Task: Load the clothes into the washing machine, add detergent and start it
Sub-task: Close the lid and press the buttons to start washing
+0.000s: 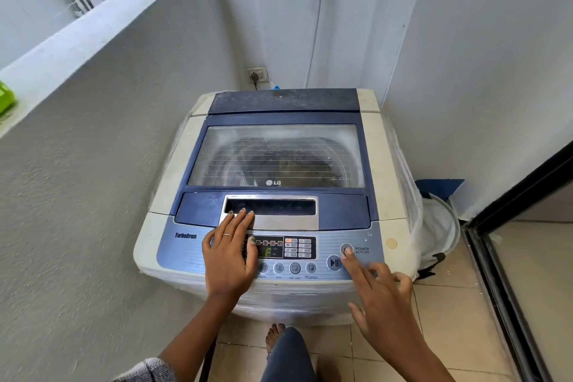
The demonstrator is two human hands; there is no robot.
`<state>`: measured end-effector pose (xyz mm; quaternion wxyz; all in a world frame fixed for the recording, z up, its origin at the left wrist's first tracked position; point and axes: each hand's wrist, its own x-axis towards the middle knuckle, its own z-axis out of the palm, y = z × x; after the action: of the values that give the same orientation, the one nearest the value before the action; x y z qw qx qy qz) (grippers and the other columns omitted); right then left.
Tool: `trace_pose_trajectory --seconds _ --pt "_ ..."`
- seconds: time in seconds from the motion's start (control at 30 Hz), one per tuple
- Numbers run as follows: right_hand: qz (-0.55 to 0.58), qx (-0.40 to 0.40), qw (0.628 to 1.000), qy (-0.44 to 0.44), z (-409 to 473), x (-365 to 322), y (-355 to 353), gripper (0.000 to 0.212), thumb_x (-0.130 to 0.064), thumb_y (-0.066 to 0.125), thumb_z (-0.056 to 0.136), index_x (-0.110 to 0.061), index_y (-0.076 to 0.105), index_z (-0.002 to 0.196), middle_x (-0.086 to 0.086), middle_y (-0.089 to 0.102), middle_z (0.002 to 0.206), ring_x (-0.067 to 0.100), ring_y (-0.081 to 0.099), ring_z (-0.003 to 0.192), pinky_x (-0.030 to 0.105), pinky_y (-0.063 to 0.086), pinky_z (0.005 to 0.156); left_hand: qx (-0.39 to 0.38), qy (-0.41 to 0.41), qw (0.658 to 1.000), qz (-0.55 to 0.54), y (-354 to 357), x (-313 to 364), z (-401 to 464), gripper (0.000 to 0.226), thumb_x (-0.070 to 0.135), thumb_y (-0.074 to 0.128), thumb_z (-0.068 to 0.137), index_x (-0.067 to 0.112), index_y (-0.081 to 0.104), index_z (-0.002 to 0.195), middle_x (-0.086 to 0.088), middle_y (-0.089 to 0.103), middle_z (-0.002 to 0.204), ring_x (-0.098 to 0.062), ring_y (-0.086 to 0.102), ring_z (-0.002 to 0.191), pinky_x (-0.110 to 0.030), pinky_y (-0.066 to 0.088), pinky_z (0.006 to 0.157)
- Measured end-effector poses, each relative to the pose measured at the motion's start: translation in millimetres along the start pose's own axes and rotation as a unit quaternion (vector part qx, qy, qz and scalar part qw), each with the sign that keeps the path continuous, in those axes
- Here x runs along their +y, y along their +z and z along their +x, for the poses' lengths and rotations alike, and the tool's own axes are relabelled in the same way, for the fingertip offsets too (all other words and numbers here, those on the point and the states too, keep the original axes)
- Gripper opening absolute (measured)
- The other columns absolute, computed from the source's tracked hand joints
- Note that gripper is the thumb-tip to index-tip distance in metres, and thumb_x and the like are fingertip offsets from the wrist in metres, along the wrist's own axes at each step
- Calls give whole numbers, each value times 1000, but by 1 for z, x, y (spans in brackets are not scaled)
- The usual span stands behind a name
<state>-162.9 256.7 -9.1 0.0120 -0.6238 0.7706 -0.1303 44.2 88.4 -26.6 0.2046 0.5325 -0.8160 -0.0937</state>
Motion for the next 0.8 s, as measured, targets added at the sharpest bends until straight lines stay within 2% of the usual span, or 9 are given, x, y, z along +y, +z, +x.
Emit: trace_pose_trajectory --seconds 0.13,0.23,0.37,0.47,0.6,0.7,0.8 --pt "1 0 1000 -4 0 0 -2 113 -32 93 33 -16 43 134 -5 64 114 16 43 93 39 47 67 1 0 1000 -4 0 0 0 51 34 33 88 23 54 132 3 53 138 -18 44 132 -33 24 104" --pt "1 10 1000 -10 0 0 -2 113 -32 92 33 -16 43 133 -7 48 120 15 43 93 39 47 66 6 1 1000 -6 1 0 0 51 33 33 88 22 55 132 3 54 138 -18 45 132 -34 26 103" --pt "-2 12 1000 -12 0 0 0 112 -30 92 34 -17 43 133 -6 62 116 15 43 93 38 47 67 17 -3 1000 -11 2 -2 -1 50 32 31 88 24 55 131 3 53 139 -17 44 131 -34 24 104" --pt "-2 11 1000 -18 0 1 1 111 -30 91 34 -18 43 133 -7 55 126 15 43 93 35 47 67 52 -21 998 -38 1 -1 -1 47 29 28 90 25 57 127 4 53 138 -15 45 129 -33 23 102" --pt "3 13 999 -33 -1 3 5 107 -30 90 35 -19 45 131 -7 44 136 13 43 94 31 49 68 126 -84 983 -104 -8 -2 1 43 27 27 89 26 63 113 5 57 125 -14 48 115 -32 23 97" --pt "0 23 999 -41 -3 4 8 103 -34 91 34 -20 47 127 -6 45 133 14 43 94 30 51 66 157 -117 975 -107 -15 -15 4 42 29 26 88 19 65 100 0 61 108 -22 52 101 -38 33 87" --pt "-7 37 998 -47 -4 2 11 100 -37 91 34 -21 47 123 -3 44 128 16 43 95 32 52 64 170 -149 967 -119 -19 -29 8 43 30 25 89 14 65 92 -5 61 95 -28 54 90 -36 39 74"
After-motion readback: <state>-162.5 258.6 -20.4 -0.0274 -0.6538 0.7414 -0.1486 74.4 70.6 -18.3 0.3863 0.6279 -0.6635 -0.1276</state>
